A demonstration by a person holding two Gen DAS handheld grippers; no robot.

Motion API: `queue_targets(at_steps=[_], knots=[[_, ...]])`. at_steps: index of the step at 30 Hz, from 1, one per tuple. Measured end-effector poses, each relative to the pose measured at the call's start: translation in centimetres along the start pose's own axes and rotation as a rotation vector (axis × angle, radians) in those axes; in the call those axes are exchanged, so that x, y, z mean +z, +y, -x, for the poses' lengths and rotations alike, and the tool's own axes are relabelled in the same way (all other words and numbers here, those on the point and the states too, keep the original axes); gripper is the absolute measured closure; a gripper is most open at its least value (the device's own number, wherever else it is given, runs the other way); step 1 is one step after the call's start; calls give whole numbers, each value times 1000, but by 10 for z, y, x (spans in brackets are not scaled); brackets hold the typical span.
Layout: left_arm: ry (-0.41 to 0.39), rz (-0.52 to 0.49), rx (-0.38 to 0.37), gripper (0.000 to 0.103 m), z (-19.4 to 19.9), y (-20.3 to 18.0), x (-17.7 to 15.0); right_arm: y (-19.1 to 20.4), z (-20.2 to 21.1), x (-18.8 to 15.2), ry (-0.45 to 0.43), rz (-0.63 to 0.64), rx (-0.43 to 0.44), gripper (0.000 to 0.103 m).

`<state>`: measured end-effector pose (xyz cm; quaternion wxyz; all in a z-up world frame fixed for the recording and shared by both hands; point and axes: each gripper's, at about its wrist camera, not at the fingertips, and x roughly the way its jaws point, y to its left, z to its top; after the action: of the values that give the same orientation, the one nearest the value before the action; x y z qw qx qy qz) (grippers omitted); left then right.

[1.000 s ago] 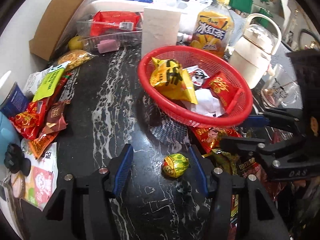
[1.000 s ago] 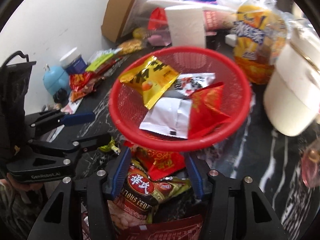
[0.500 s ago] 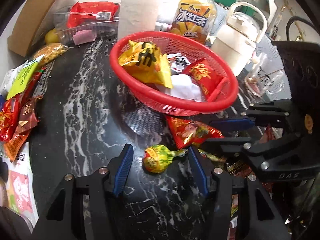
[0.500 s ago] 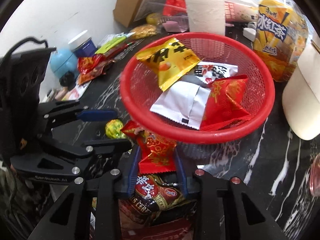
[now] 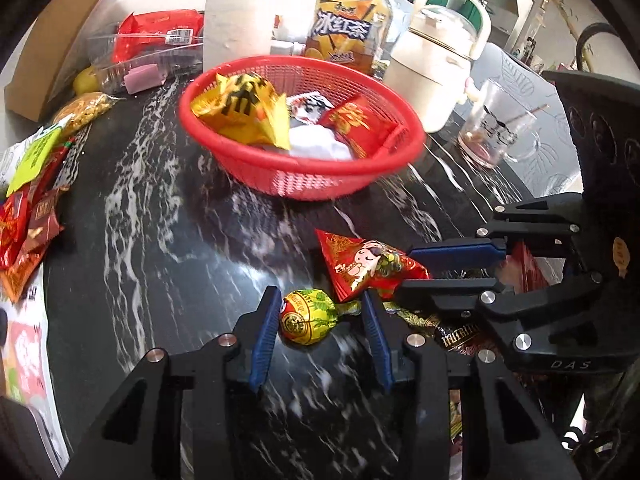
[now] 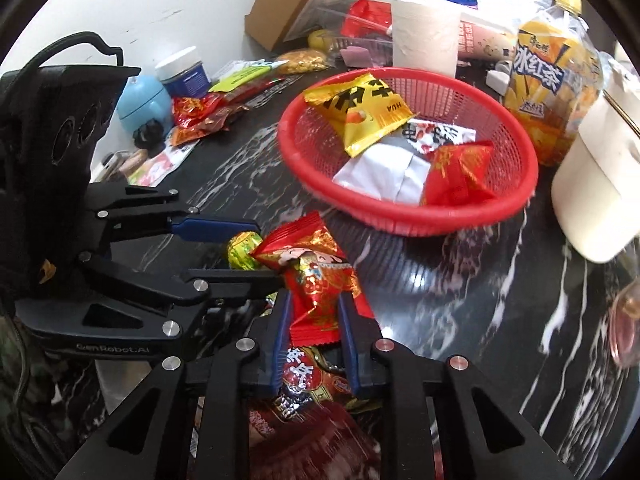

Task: Organize snacks
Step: 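Grasp the green lollipop with the left gripper while the right grasps a red candy packet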

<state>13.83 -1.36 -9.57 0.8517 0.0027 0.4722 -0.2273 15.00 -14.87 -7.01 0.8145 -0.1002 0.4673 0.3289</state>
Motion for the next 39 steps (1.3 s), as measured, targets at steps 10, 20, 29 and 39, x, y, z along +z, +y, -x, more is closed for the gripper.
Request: queue_targets(at_steps=[10,20,29,39], knots=[[29,-28,70,62,15,-23,-28,14,19,-31,-21,-9,-22,81],[-26,16,31,62,30,-17,-35,22,29,-37,-10,-12,-38,58],[-79,57,53,62,45,-5,-30,24,17,-13,44,34,-26,32],[-108,52,65,62,49,2,-30,21,-4,-20,113,5,32,52]])
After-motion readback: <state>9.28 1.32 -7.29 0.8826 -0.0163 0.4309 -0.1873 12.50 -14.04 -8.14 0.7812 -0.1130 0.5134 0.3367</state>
